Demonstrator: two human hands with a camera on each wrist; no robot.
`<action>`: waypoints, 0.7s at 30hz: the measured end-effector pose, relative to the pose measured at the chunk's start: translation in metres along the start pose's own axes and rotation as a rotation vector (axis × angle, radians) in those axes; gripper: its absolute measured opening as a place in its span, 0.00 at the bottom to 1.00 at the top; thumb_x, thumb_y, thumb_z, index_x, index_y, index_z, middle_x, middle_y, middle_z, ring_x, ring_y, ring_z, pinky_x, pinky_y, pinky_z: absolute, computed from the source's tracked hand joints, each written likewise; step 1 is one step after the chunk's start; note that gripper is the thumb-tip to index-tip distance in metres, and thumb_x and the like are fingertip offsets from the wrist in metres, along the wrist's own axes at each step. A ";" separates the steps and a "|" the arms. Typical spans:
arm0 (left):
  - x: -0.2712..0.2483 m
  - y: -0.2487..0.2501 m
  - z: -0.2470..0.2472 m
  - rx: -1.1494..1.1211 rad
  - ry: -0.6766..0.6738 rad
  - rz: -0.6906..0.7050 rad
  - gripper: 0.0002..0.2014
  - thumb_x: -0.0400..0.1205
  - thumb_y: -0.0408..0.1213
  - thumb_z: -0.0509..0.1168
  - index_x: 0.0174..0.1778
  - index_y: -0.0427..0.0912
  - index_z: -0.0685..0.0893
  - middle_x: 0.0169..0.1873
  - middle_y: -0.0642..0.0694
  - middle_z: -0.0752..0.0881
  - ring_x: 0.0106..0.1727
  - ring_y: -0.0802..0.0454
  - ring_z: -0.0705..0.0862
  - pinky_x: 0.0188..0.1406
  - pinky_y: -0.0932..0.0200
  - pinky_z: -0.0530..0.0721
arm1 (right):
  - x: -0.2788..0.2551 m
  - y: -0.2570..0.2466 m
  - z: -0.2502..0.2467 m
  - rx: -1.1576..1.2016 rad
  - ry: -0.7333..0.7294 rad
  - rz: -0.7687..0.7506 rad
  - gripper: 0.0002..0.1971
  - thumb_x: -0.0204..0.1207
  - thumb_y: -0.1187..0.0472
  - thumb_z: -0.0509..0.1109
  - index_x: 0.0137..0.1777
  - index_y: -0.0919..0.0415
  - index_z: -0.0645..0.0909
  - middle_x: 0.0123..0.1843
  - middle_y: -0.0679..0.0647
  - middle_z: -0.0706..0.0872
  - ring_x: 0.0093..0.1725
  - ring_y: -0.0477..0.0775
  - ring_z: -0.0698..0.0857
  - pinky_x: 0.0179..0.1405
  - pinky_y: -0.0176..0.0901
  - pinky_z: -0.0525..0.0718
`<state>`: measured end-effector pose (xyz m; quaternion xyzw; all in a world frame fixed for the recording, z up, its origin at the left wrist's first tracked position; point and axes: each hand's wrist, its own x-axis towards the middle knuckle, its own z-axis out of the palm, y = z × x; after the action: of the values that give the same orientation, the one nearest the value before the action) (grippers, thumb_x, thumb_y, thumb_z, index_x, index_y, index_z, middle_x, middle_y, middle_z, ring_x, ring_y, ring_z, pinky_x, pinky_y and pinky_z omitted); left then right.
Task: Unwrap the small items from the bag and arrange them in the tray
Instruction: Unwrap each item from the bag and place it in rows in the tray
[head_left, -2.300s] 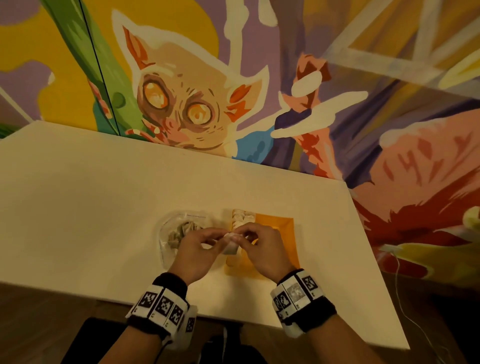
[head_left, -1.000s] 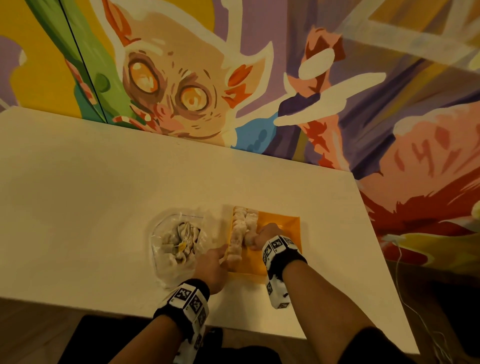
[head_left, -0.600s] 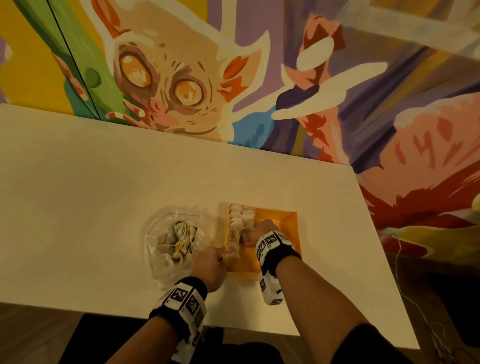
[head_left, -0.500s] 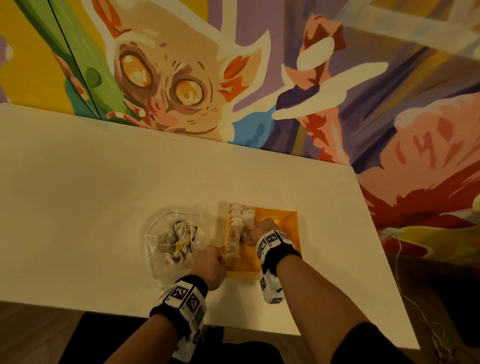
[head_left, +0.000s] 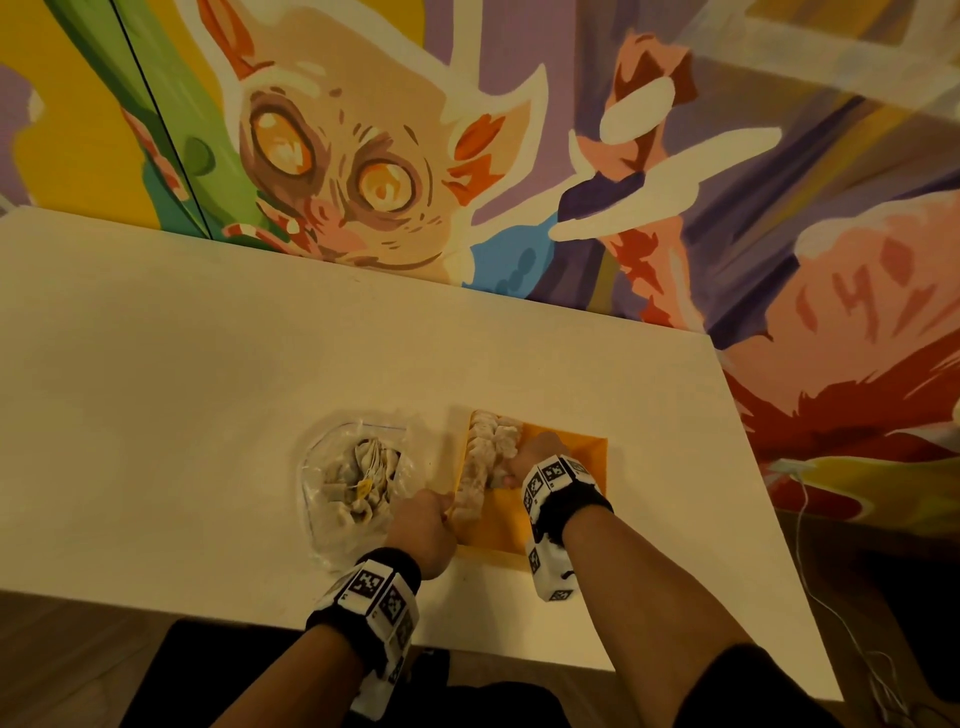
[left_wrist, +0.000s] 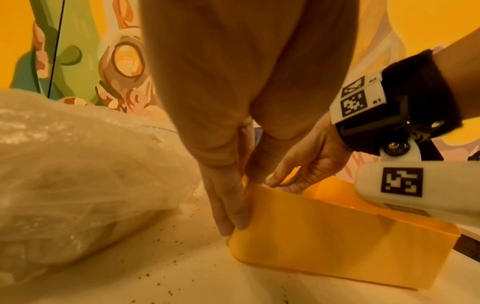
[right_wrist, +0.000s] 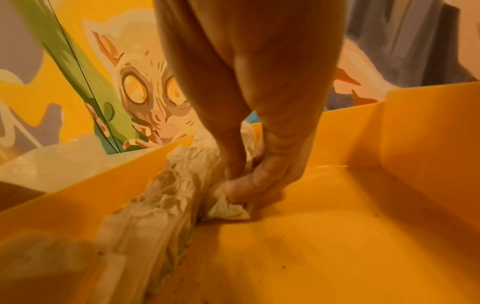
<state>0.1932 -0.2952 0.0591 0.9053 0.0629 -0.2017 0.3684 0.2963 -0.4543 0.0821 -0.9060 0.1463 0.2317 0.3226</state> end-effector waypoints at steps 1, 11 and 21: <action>-0.001 0.001 0.000 0.006 0.005 -0.015 0.18 0.84 0.34 0.58 0.68 0.48 0.83 0.61 0.40 0.83 0.64 0.40 0.80 0.64 0.51 0.81 | -0.002 -0.003 -0.001 -0.016 -0.007 0.011 0.22 0.72 0.62 0.76 0.66 0.63 0.80 0.62 0.61 0.86 0.54 0.59 0.87 0.48 0.44 0.86; -0.016 0.005 -0.010 -0.052 0.033 -0.015 0.18 0.85 0.35 0.61 0.71 0.41 0.80 0.62 0.42 0.85 0.65 0.46 0.82 0.62 0.58 0.79 | -0.020 -0.008 -0.004 -0.084 0.030 0.025 0.09 0.78 0.55 0.70 0.46 0.62 0.81 0.47 0.62 0.85 0.45 0.62 0.86 0.34 0.46 0.85; -0.023 -0.022 -0.086 -0.092 0.424 -0.068 0.07 0.80 0.35 0.68 0.52 0.43 0.88 0.46 0.48 0.90 0.46 0.52 0.87 0.53 0.61 0.81 | -0.072 -0.013 0.006 0.137 0.136 -0.315 0.06 0.78 0.64 0.69 0.53 0.57 0.83 0.46 0.47 0.84 0.43 0.43 0.83 0.28 0.23 0.74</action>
<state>0.1940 -0.2192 0.1103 0.9071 0.1784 -0.0159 0.3809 0.2389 -0.4326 0.1219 -0.9073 0.0394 0.1058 0.4050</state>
